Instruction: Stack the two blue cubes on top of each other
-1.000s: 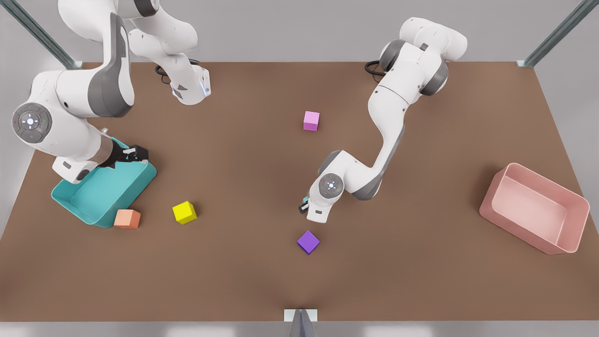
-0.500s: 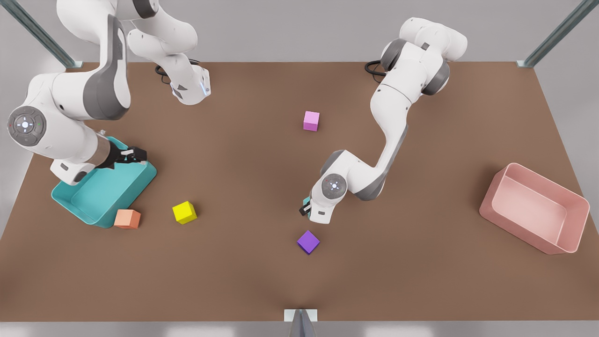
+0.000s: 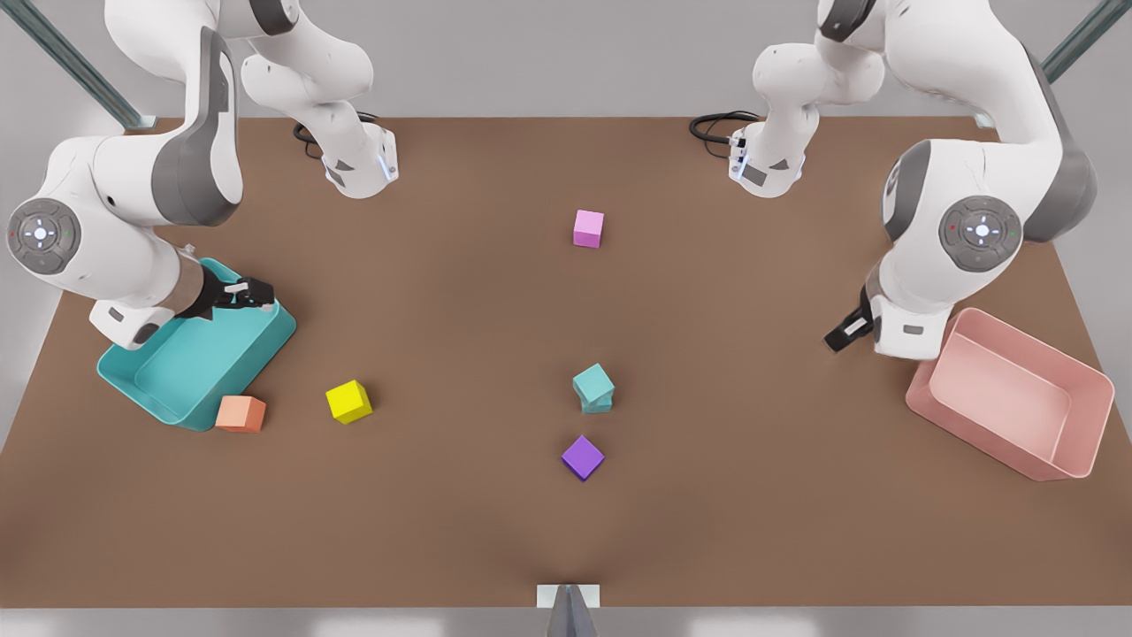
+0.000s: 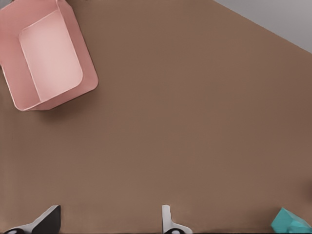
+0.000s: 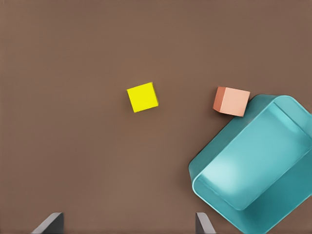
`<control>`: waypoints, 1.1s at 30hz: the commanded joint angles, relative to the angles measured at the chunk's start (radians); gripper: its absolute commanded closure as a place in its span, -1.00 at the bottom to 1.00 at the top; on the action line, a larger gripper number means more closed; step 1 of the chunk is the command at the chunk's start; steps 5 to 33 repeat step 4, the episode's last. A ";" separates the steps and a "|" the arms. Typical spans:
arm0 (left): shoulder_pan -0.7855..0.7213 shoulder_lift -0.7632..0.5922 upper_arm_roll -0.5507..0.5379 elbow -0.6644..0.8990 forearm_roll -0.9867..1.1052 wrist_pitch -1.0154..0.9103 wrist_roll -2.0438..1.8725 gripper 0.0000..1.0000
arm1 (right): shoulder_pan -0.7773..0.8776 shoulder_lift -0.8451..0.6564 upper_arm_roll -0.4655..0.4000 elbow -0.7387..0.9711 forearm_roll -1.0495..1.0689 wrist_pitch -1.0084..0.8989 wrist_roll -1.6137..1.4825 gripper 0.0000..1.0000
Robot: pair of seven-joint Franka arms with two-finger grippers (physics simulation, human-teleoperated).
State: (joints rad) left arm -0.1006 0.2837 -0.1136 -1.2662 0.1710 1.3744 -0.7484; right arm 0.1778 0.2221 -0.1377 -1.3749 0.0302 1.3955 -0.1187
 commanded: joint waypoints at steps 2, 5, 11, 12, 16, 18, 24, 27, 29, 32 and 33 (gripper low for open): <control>-0.002 -0.015 0.012 -0.004 -0.031 -0.140 0.969 -1.00 | 0.000 -0.001 0.000 0.000 0.001 0.000 -0.009 -1.00; -0.001 -0.015 0.012 -0.006 -0.045 -0.140 0.969 -1.00 | 0.000 -0.001 0.000 0.000 0.001 0.000 -0.009 -1.00; -0.001 -0.015 0.012 -0.006 -0.045 -0.140 0.969 -1.00 | 0.000 -0.001 0.000 0.000 0.001 0.000 -0.009 -1.00; -0.001 -0.015 0.012 -0.006 -0.045 -0.140 0.969 -1.00 | 0.000 -0.001 0.000 0.000 0.001 0.000 -0.009 -1.00; -0.001 -0.015 0.012 -0.006 -0.045 -0.140 0.969 -1.00 | 0.000 -0.001 0.000 0.000 0.001 0.000 -0.009 -1.00; -0.001 -0.015 0.012 -0.006 -0.045 -0.140 0.969 -1.00 | 0.000 -0.001 0.000 0.000 0.001 0.000 -0.009 -1.00; -0.001 -0.015 0.012 -0.006 -0.045 -0.140 0.969 -1.00 | 0.000 -0.001 0.000 0.000 0.001 0.000 -0.009 -1.00; -0.001 -0.015 0.012 -0.006 -0.045 -0.140 0.969 -1.00 | 0.000 -0.001 0.000 0.000 0.001 0.000 -0.009 -1.00; -0.001 -0.015 0.012 -0.006 -0.045 -0.140 0.969 -1.00 | 0.000 -0.001 0.000 0.000 0.001 0.000 -0.009 -1.00; -0.001 -0.015 0.012 -0.006 -0.045 -0.140 0.969 -1.00 | 0.000 -0.001 0.000 0.000 0.001 0.000 -0.009 -1.00; -0.001 -0.015 0.012 -0.006 -0.045 -0.140 0.969 -1.00 | 0.000 -0.001 0.000 0.000 0.001 0.000 -0.009 -1.00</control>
